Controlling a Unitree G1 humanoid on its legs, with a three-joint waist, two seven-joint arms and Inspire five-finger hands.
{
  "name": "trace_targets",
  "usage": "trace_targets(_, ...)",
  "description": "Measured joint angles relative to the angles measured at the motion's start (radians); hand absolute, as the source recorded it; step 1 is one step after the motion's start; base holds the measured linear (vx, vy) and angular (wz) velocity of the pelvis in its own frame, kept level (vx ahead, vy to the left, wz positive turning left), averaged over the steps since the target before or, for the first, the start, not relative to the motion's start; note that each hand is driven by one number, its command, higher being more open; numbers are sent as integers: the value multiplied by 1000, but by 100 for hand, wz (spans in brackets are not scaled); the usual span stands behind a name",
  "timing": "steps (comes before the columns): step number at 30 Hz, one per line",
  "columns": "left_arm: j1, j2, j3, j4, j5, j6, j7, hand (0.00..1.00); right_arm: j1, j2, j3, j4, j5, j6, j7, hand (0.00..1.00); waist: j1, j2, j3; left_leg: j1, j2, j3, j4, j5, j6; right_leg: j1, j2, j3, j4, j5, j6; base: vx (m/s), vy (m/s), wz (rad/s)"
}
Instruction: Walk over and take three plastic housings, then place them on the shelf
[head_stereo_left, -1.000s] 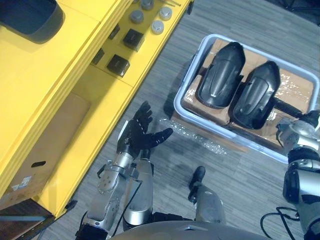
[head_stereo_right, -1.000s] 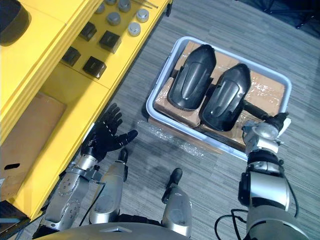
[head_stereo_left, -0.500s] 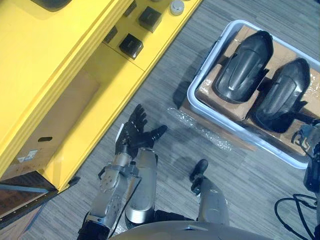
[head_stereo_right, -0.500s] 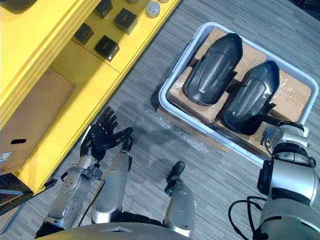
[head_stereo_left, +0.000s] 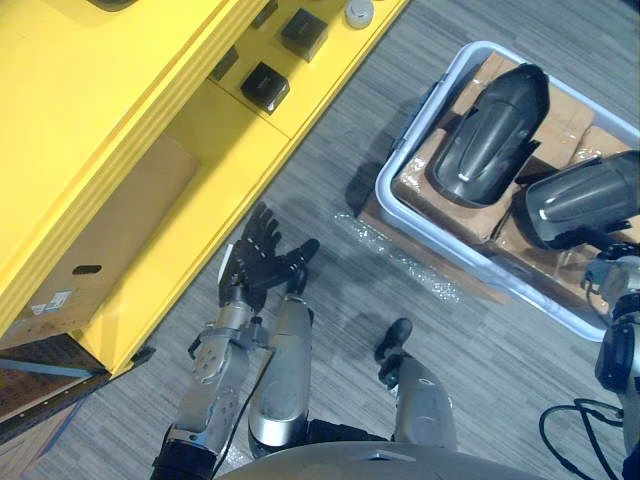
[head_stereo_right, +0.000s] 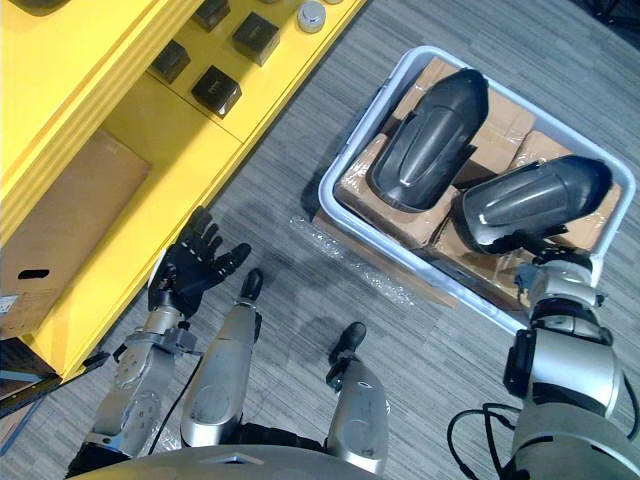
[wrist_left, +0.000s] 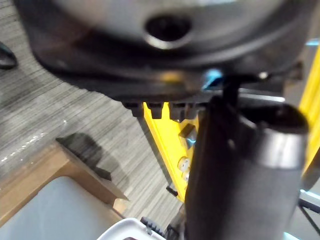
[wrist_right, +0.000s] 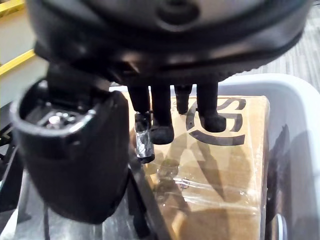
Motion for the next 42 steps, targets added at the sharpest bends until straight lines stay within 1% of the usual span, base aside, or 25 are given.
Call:
trace_targets(1, 3, 2, 7, -4, 0, 0, 0, 100, 9, 10, 0, -5, -1, -15, 2, 0, -2, -5, 1, 11, 1, 1, -11, 3, -2, 8, 2, 1, -5, 0, 0, -3, -53, -6)
trace_targets(3, 28, 9, 29, -49, 15, 0, 2, 100, 47, 50, 1, -24, -48, -63, 5, 0, -2, -24, 1, 48, 8, 14, -50, 18, -5, 26, 6, 9, -18, 1, -3, 4, -54, -9)
trace_targets(5, 54, 17, 43, -108, 108, -6, 3, 100, 79, 81, 8, -39, -87, -104, 2, 0, -1, -39, 1, 81, 16, 23, -86, 30, -10, 45, 12, 13, -35, 5, -7, 16, -67, -8)
trace_targets(8, 61, 27, 49, -152, 154, -13, 0, 100, 127, 104, 10, -97, -127, -123, -11, 0, -3, -48, 2, 120, 18, 28, -125, 45, -13, 70, 15, 14, -49, 8, -9, 27, -50, -2)
trace_targets(10, 82, 27, 71, -214, 159, -14, -11, 100, 194, 144, 12, -179, -160, -149, -48, 0, -7, -62, -2, 164, 19, 40, -159, 53, -13, 105, 16, 16, -71, 11, -8, 53, -34, -4)
trace_targets(12, 84, 28, 88, -249, 159, -16, -20, 100, 236, 169, 13, -239, -198, -162, -91, 0, -12, -71, -4, 191, 20, 45, -171, 53, -13, 132, 18, 16, -86, 11, -7, 42, -22, -2)
trace_targets(14, 85, 28, 107, -270, 159, -17, -31, 100, 260, 201, 14, -292, -219, -161, -124, 0, -22, -89, -24, 200, 24, 48, -183, 54, -14, 143, 23, 15, -105, 17, -6, 17, -10, -4)
trace_targets(16, 84, 29, 124, -272, 181, -18, -49, 100, 295, 244, 49, -368, -274, -155, -169, 0, -28, -122, -51, 227, 32, 64, -207, 56, -17, 163, 31, 23, -132, 25, -8, 50, -27, -14)
trace_targets(18, 82, 29, 120, -272, 198, -15, -65, 100, 322, 260, 67, -426, -301, -143, -191, 0, -33, -135, -69, 248, 32, 72, -215, 56, -17, 178, 31, 27, -137, 25, -8, 46, -19, -10)
trace_targets(20, 76, 29, 110, -272, 204, 3, -87, 100, 346, 268, 75, -475, -341, -133, -230, 0, -34, -139, -105, 262, 31, 81, -228, 56, -17, 186, 30, 33, -147, 27, -6, 29, -3, -8)
trace_targets(22, 65, 35, 100, -273, 268, 32, -109, 100, 348, 269, 77, -511, -364, -125, -254, 0, -40, -134, -123, 283, 31, 89, -232, 56, -17, 201, 29, 38, -148, 27, -6, 9, -1, -6)
trace_targets(24, 33, 87, 80, -273, 390, 84, -133, 100, 348, 269, 88, -574, -401, -110, -270, 0, -58, -127, -151, 307, 32, 99, -249, 60, -19, 214, 28, 43, -151, 27, -6, -29, -4, -8)
trace_targets(25, 20, 101, 76, -273, 403, 103, -145, 100, 348, 269, 90, -589, -420, -109, -271, 0, -61, -126, -158, 311, 33, 102, -251, 61, -19, 214, 28, 47, -152, 27, -5, -35, -3, -13)
trace_targets(27, -45, 153, 71, -263, 406, 190, -194, 100, 345, 266, 102, -651, -472, -109, -272, 0, -74, -119, -175, 330, 35, 128, -267, 67, -17, 213, 28, 72, -161, 37, -5, -43, 3, -27)
trace_targets(28, -63, 164, 71, -254, 383, 211, -201, 100, 343, 264, 108, -667, -474, -109, -272, 0, -80, -117, -178, 330, 35, 134, -268, 67, -16, 212, 28, 77, -166, 42, -4, -42, 6, -26)
trace_targets(29, -96, 176, 70, -231, 355, 239, -211, 100, 340, 257, 115, -688, -482, -110, -273, 0, -86, -113, -180, 329, 35, 141, -269, 68, -15, 207, 27, 84, -167, 47, -3, -62, 19, -24)
trace_targets(30, -146, 189, 71, -190, 290, 286, -229, 100, 337, 250, 121, -708, -505, -110, -273, 0, -88, -110, -182, 330, 35, 152, -273, 71, -15, 197, 27, 97, -167, 53, -4, -65, 20, -20)
trace_targets(31, -195, 200, 71, -142, 192, 349, -238, 100, 336, 248, 123, -729, -510, -111, -274, 0, -97, -110, -183, 330, 35, 154, -281, 78, -14, 195, 26, 98, -171, 59, -4, -59, 18, -14)
trace_targets(32, -215, 203, 71, -114, 152, 375, -242, 100, 334, 248, 125, -740, -511, -110, -274, 0, -103, -111, -183, 329, 35, 154, -282, 79, -14, 194, 27, 99, -174, 62, -5, -37, 5, -8)
trace_targets(33, -245, 204, 70, -58, 81, 424, -247, 100, 325, 248, 132, -756, -513, -110, -274, 0, -113, -111, -183, 329, 35, 160, -282, 80, -13, 192, 28, 107, -182, 69, -5, -27, 6, -18)
trace_targets(34, -259, 204, 65, -21, 32, 454, -248, 100, 318, 248, 137, -773, -525, -111, -274, 0, -116, -111, -183, 329, 36, 171, -282, 80, -13, 184, 28, 120, -182, 72, -5, -28, 14, -32)
trace_targets(37, -294, 203, 13, 104, -125, 547, -252, 100, 287, 246, 164, -825, -550, -122, -274, 0, -141, -111, -183, 330, 36, 193, -282, 80, -12, 170, 26, 142, -183, 82, -4, -16, 16, -21)
trace_targets(38, -298, 202, 0, 118, -142, 554, -253, 100, 287, 244, 167, -835, -550, -131, -275, 0, -143, -111, -183, 330, 36, 196, -282, 80, -12, 167, 26, 145, -183, 83, -5, -8, 8, -14)
trace_targets(40, -311, 191, -31, 153, -255, 593, -253, 100, 283, 230, 188, -861, -583, -174, -289, 0, -155, -110, -183, 330, 36, 200, -282, 80, -12, 163, 26, 152, -183, 85, -5, -13, 2, -9)
trace_targets(42, -320, 178, -47, 169, -332, 596, -250, 100, 281, 223, 206, -889, -591, -209, -293, 0, -168, -110, -184, 331, 36, 202, -282, 80, -12, 162, 25, 154, -182, 85, -5, -14, 2, -2)
